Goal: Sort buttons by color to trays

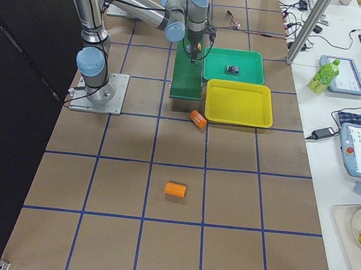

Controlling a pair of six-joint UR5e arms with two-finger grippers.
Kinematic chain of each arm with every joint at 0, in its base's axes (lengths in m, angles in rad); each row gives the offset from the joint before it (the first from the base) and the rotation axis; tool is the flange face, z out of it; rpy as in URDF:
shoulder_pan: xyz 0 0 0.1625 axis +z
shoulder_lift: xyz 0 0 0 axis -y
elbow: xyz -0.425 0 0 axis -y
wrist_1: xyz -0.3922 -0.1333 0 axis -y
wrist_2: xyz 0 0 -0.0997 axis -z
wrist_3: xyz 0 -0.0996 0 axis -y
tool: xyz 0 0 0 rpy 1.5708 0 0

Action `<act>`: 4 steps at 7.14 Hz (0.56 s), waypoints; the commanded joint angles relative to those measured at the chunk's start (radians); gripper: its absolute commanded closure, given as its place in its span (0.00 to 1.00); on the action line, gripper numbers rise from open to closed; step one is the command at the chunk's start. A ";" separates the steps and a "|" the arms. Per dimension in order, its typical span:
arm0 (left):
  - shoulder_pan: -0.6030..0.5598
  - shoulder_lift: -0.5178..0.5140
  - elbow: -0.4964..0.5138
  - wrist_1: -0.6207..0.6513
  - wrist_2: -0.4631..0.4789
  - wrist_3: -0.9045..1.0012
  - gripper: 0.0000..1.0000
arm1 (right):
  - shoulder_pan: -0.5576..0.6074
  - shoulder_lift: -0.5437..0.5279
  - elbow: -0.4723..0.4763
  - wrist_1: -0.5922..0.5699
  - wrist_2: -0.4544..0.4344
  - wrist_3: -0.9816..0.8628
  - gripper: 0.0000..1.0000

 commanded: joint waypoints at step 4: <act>-0.136 0.075 -0.259 0.142 -0.004 -0.169 0.72 | 0.007 0.005 0.018 -0.015 0.004 0.014 0.00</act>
